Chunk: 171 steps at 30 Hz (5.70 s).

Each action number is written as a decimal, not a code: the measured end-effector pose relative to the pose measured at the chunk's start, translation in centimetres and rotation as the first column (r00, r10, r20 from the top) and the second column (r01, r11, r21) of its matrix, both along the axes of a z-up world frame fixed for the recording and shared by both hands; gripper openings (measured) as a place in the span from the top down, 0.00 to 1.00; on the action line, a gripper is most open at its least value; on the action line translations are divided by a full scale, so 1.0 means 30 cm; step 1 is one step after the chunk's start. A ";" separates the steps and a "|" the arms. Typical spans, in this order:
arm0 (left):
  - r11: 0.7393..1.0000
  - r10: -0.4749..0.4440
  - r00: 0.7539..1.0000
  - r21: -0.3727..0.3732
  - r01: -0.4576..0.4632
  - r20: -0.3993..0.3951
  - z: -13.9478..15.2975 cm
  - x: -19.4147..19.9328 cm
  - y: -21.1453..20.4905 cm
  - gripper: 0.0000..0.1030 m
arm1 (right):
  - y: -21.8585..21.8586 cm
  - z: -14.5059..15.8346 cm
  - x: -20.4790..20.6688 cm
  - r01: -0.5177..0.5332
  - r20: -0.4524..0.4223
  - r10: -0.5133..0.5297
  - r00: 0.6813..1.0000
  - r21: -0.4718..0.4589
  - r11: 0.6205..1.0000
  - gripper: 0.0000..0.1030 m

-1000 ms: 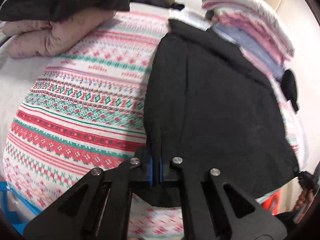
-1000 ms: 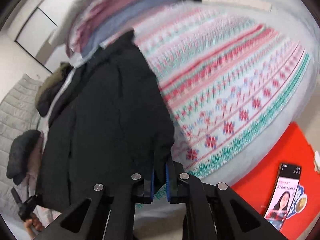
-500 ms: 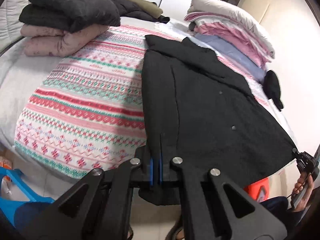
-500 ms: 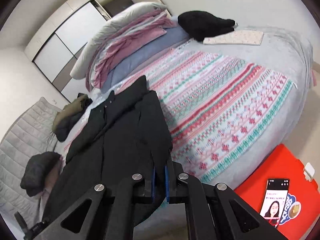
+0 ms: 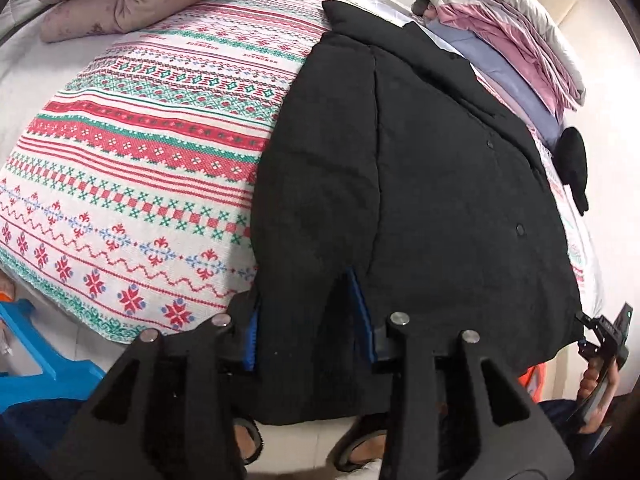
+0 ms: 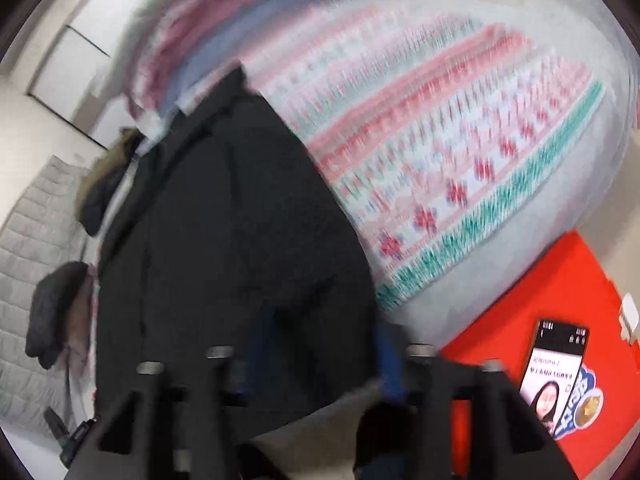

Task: Fold large clothes

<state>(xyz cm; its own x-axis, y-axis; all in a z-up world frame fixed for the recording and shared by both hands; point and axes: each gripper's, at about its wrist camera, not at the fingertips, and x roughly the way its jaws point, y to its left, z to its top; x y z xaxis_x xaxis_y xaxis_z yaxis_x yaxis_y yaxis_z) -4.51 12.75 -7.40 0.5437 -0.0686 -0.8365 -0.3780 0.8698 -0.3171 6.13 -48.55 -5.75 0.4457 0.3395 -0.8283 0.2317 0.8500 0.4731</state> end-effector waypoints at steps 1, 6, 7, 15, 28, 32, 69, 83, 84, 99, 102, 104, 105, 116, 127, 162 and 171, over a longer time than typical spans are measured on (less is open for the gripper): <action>1.000 -0.006 1.000 0.007 0.006 0.002 0.003 -0.007 -0.011 0.62 | -0.001 -0.022 0.013 -0.011 -0.032 0.011 0.999 -0.006 1.000 0.45; 1.000 -0.015 1.000 0.023 0.014 0.025 -0.001 -0.027 -0.015 0.92 | 0.025 -0.035 0.020 -0.065 -0.026 0.065 0.998 -0.006 0.998 0.78; 1.000 -0.007 0.999 0.017 0.007 0.032 0.002 -0.033 -0.011 0.93 | 0.030 -0.021 0.014 -0.074 -0.009 0.073 0.997 -0.010 0.997 0.90; 0.999 0.047 0.984 -0.028 -0.043 0.171 0.178 -0.135 0.010 0.95 | 0.071 0.183 -0.153 -0.109 0.220 0.071 0.973 0.166 0.980 0.94; 0.992 0.115 0.966 -0.085 -0.097 0.230 0.435 -0.313 0.113 0.95 | 0.056 0.516 -0.362 -0.177 0.535 0.024 0.845 0.237 0.955 0.95; 0.974 0.144 0.973 -0.200 -0.107 0.179 0.369 -0.208 0.175 0.95 | 0.107 0.496 -0.236 -0.191 0.511 0.020 0.859 0.283 0.940 0.94; 0.992 0.121 0.985 0.047 -0.116 -0.122 0.075 1.688 0.460 0.84 | 0.347 0.102 1.707 0.285 0.032 -0.300 0.954 0.224 0.932 0.81; 0.963 0.142 0.990 -0.234 -0.134 0.020 0.198 1.533 0.611 0.16 | 0.303 0.215 1.678 0.009 0.187 -0.018 0.982 0.048 0.999 0.31; 0.983 0.074 0.997 -0.171 -0.070 0.015 0.175 1.545 0.572 0.16 | 0.315 0.206 1.682 -0.012 0.182 0.005 0.983 0.035 0.999 0.31; 0.990 -0.010 1.000 0.138 0.009 0.003 0.071 1.654 0.431 0.94 | 0.629 0.129 1.769 -0.186 0.189 0.304 0.934 -0.470 0.863 0.92; 0.996 0.063 0.991 0.063 -0.071 0.120 0.184 1.622 0.483 0.94 | 0.605 0.250 1.737 -0.119 0.308 0.271 0.912 -0.435 0.892 0.93; 0.992 0.084 0.982 0.082 -0.099 0.171 0.251 1.618 0.480 0.94 | 0.612 0.355 1.720 -0.085 0.374 0.267 0.888 -0.438 0.895 0.93; 0.988 0.089 0.978 0.110 -0.111 0.186 0.272 1.617 0.470 0.94 | 0.627 0.396 1.718 -0.071 0.394 0.273 0.878 -0.457 0.887 0.93; 0.947 0.131 0.990 0.287 -0.141 0.053 -0.047 1.727 0.396 0.93 | 0.738 0.117 1.890 -0.093 0.181 0.248 0.952 -0.600 0.794 0.93; 0.973 0.142 0.986 0.171 -0.156 0.092 0.087 1.602 0.451 0.67 | 0.641 0.221 1.798 -0.018 0.230 0.152 0.961 -0.497 0.867 0.40; 0.934 0.229 0.973 0.281 -0.221 0.005 -0.010 0.879 0.187 0.47 | 0.503 0.062 0.889 -0.082 0.188 0.133 0.973 -0.259 0.962 0.42; 0.940 0.256 0.967 0.234 -0.249 0.001 0.022 0.859 0.200 0.48 | 0.365 0.112 0.809 -0.039 0.317 0.041 0.948 -0.012 0.999 0.42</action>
<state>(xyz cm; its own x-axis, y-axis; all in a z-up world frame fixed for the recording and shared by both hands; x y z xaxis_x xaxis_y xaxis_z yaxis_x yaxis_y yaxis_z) 21.25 18.76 -6.74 0.4932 0.2636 -0.8290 -0.6008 0.7924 -0.1055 30.41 -37.60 -2.38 0.6716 0.3584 -0.6485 0.0361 0.8584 0.5118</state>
